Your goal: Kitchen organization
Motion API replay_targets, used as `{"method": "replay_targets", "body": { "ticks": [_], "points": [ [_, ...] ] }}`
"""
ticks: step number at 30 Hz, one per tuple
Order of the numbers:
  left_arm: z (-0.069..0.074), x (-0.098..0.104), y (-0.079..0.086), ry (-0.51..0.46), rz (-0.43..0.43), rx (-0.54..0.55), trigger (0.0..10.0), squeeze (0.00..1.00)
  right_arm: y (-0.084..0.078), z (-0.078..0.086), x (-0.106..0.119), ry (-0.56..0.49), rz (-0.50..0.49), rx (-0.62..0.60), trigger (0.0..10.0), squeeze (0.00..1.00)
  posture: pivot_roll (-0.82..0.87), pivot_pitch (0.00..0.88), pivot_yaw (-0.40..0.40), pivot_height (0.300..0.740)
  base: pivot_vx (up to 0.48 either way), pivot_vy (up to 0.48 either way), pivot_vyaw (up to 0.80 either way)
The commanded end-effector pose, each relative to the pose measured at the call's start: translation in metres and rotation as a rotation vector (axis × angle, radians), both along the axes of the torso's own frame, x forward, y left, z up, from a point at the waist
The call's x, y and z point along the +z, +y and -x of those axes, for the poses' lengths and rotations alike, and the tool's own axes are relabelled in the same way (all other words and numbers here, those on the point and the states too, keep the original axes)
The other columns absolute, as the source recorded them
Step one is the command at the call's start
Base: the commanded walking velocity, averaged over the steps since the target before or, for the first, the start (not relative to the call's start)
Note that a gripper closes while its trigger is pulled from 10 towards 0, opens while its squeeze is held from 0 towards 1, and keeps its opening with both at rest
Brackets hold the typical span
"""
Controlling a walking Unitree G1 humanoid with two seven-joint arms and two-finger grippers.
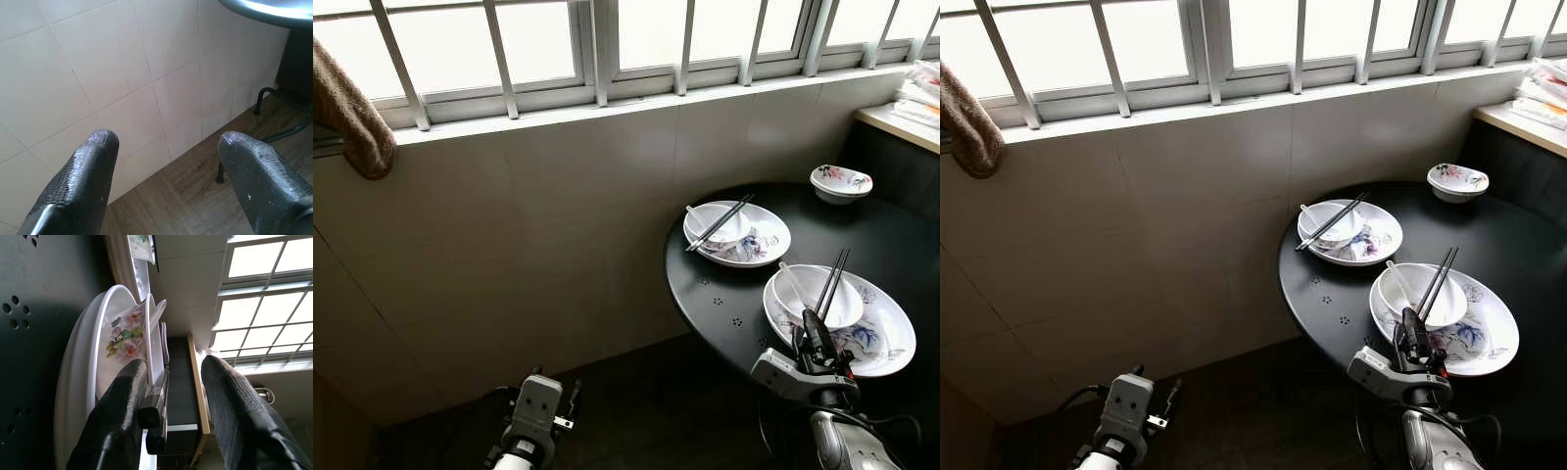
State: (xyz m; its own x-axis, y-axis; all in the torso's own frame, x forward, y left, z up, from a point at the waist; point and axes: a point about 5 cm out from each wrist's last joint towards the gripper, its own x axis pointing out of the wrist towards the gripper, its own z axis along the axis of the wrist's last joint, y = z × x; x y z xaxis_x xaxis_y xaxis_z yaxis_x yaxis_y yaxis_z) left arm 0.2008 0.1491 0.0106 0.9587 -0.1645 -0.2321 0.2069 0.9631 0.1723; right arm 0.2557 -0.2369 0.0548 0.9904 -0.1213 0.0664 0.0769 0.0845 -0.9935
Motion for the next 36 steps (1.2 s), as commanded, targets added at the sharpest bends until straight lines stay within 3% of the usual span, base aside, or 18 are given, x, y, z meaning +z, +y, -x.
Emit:
{"method": "replay_targets", "body": {
  "ticks": [1,12,14,15,16,23,24,36],
  "points": [
    [-0.0009,0.0003,0.0003,-0.004,0.002,-0.004,10.0,0.00,-0.0011,0.0005,-0.0008,0.004,-0.020,-0.019,10.0,0.00,-0.08,0.000,0.001,0.740,0.000,0.000,0.00],
    [-0.0016,0.0002,0.0001,-0.004,0.003,-0.006,10.0,0.00,-0.0024,0.0004,-0.0024,0.018,-0.024,-0.025,10.0,0.00,-0.08,0.000,0.003,0.740,0.000,0.000,0.00],
    [-0.0019,0.0001,-0.0001,-0.004,0.002,-0.006,10.0,0.00,-0.0014,-0.0004,-0.0025,0.022,-0.030,-0.022,8.9,0.00,-0.08,0.000,0.001,0.740,0.000,0.000,0.00],
    [-0.0020,0.0001,-0.0001,-0.004,0.002,-0.005,10.0,0.00,-0.0014,-0.0005,-0.0027,0.023,-0.032,-0.021,8.9,0.00,-0.08,0.000,0.001,0.740,0.000,0.000,0.00],
    [-0.0020,0.0000,-0.0001,-0.004,0.001,-0.005,10.0,0.00,-0.0015,-0.0007,-0.0029,0.025,-0.035,-0.022,4.4,0.00,-0.08,0.000,0.001,0.740,0.000,0.000,0.00],
    [-0.0027,-0.0001,0.0000,-0.004,0.001,-0.006,10.0,0.00,-0.0012,-0.0022,-0.0025,0.032,-0.058,-0.029,3.5,0.00,-0.08,0.000,0.004,0.740,0.000,0.000,0.00],
    [-0.0029,-0.0001,0.0001,-0.004,0.001,-0.007,10.0,0.00,-0.0007,-0.0032,-0.0016,0.032,-0.062,-0.027,0.4,0.00,-0.08,0.000,0.004,0.740,0.000,0.000,0.00],
    [-0.0030,0.0000,0.0000,-0.006,0.000,-0.006,10.0,0.00,0.0012,-0.0041,-0.0005,0.032,-0.061,-0.013,0.0,0.00,-0.08,0.000,0.003,0.740,0.000,0.000,0.00]
  ]
}}
